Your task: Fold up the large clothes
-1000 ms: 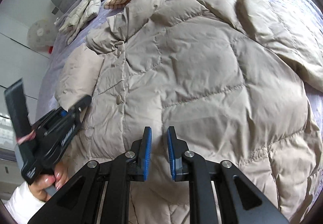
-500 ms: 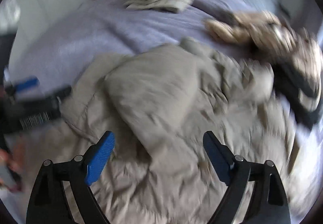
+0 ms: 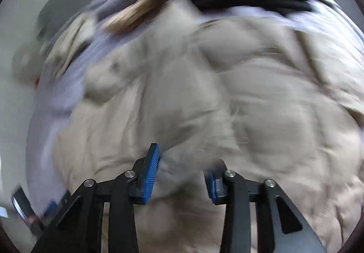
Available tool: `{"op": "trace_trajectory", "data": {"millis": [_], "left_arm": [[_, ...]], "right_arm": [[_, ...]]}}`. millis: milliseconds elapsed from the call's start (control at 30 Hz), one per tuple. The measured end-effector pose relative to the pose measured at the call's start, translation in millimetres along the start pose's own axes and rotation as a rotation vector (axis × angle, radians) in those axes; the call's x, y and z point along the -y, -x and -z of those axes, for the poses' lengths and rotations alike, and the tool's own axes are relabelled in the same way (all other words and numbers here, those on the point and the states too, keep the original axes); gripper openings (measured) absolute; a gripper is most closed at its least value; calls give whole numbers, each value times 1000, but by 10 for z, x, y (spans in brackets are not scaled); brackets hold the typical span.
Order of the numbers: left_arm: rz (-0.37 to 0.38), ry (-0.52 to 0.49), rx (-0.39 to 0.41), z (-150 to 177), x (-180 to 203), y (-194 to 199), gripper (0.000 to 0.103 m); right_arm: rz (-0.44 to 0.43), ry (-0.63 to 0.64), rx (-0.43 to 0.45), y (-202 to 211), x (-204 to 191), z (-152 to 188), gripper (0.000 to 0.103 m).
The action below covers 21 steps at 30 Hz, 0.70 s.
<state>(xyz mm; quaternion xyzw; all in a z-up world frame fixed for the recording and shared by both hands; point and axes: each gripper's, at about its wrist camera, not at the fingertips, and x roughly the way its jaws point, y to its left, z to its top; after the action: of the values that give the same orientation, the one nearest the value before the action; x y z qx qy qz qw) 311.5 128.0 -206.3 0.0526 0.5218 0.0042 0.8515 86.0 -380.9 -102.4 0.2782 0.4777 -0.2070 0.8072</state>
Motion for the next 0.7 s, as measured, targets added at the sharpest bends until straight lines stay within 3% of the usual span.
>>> {"op": "trace_trajectory", "data": {"millis": [67,167,267,367,400,467,567,633,700], "left_arm": [[-10,-13,6,6,19,12,103],[-20,-19,11,30,36,14,103],[-33,-17,7,25,48,-5,103],[-47,-15,4,16,65,-2,103],[-45,-14,2,17,74,1,103],[-50,-15,2,13,99,7,103],[-69,-29,8,-1,175,1,103],[-88,-41,7,-2,229,-30,103],[-102,-38,0,-16,252,-42,103]], "right_arm": [[-27,-26,84,200,72,-46,42],[-76,89,171,389,-111,-60,39],[-68,243,96,102,-324,-69,38],[-21,224,-65,-369,-244,-59,36],[-4,214,-83,-413,-100,18,28],[14,228,-63,-483,-28,9,11],[34,259,-54,-525,-14,-55,11],[115,309,-31,-483,-33,-57,11],[110,302,-37,-491,33,-95,11]]}}
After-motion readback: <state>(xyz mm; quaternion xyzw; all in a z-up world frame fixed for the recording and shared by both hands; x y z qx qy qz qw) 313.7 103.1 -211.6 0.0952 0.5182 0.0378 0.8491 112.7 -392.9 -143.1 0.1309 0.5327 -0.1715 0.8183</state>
